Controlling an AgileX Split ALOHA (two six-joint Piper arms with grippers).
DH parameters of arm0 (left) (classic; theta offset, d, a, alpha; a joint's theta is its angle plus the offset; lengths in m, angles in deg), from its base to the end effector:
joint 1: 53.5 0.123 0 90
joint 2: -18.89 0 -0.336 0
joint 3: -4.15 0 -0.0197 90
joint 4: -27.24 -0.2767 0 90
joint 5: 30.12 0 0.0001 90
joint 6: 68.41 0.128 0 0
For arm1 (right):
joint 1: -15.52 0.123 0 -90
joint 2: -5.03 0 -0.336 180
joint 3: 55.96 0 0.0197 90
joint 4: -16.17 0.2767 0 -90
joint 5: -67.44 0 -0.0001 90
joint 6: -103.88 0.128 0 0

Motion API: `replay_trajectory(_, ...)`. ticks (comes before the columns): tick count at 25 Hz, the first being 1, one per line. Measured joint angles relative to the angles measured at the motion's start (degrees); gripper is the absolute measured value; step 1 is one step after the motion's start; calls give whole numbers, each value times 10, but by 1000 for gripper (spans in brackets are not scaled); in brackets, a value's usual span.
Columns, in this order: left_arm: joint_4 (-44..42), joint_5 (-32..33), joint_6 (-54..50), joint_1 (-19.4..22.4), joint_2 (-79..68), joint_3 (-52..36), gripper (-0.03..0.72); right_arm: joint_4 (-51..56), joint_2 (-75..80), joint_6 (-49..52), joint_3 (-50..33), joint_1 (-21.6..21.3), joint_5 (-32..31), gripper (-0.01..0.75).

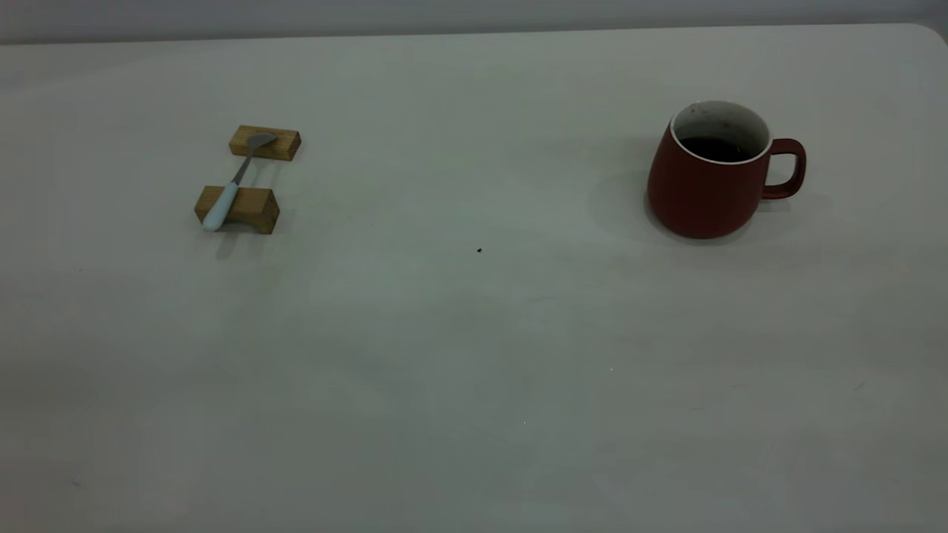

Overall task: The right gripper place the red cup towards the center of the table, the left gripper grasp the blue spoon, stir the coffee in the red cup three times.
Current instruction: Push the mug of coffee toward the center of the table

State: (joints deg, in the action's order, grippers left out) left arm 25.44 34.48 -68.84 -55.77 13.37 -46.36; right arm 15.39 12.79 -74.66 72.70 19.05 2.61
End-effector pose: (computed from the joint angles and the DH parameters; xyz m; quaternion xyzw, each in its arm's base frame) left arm -0.0058 0.0039 0.2610 0.0128 0.8686 0.0040 0.4954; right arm 0.0006 -0.0015 0.2558 -0.0156 0.8825 0.0137 0.4699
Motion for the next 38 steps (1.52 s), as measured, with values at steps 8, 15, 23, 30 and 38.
replay_trajectory(8,0,0,0,0,0,0,411,-49,165,-15,134,0,10,595)
replay_trajectory(15,0,0,0,0,0,0,411,-60,455,-86,222,0,80,678)
replay_trajectory(23,0,0,0,0,0,0,411,-73,729,-234,251,0,225,675)
replay_trajectory(30,0,0,0,0,0,0,411,-48,899,-388,263,0,335,669)
replay_trajectory(38,0,0,0,0,0,0,411,14,1069,-511,396,0,316,662)
